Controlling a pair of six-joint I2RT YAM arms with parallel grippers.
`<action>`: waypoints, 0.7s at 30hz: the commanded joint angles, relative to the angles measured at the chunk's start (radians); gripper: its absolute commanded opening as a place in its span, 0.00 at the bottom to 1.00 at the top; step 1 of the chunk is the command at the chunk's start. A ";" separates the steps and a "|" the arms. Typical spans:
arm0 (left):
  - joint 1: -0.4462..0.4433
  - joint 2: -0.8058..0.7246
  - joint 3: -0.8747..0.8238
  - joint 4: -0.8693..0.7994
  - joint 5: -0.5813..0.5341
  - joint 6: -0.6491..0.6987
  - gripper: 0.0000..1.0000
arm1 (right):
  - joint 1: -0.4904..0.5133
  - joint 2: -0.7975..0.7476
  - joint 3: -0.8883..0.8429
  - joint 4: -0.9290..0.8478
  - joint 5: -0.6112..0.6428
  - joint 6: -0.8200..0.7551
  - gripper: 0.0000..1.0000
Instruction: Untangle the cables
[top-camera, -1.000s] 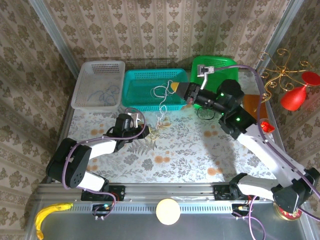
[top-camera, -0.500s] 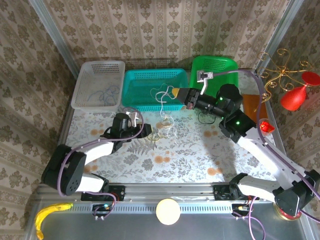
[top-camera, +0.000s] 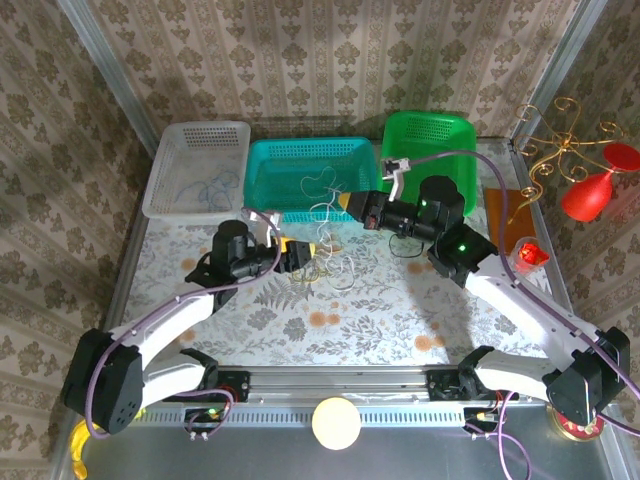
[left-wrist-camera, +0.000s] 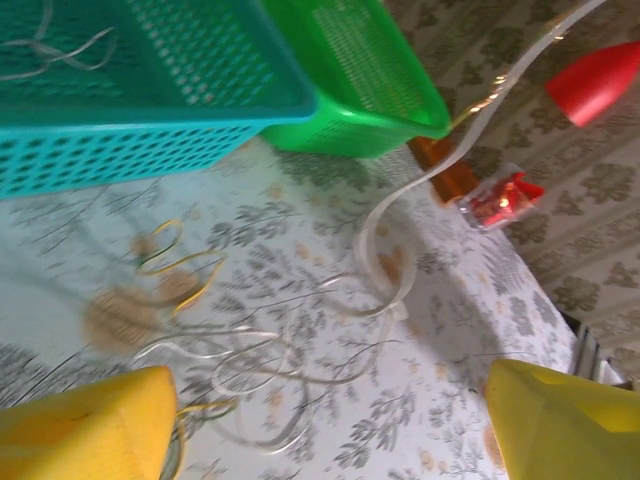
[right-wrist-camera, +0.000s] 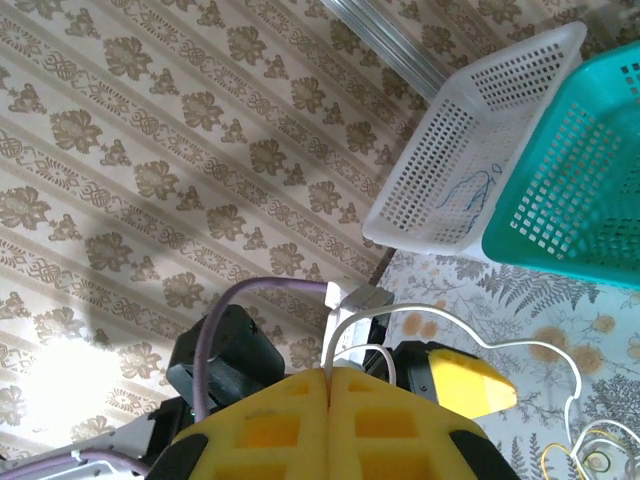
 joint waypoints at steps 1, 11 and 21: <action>-0.035 0.045 0.069 0.093 0.049 0.025 0.83 | 0.018 0.014 -0.006 0.030 0.025 -0.005 0.00; -0.064 0.262 0.186 0.186 -0.013 0.038 0.71 | 0.060 -0.009 0.052 0.038 0.022 0.011 0.00; -0.033 0.343 0.079 0.297 0.033 0.022 0.23 | 0.051 -0.061 0.266 0.001 0.012 -0.009 0.00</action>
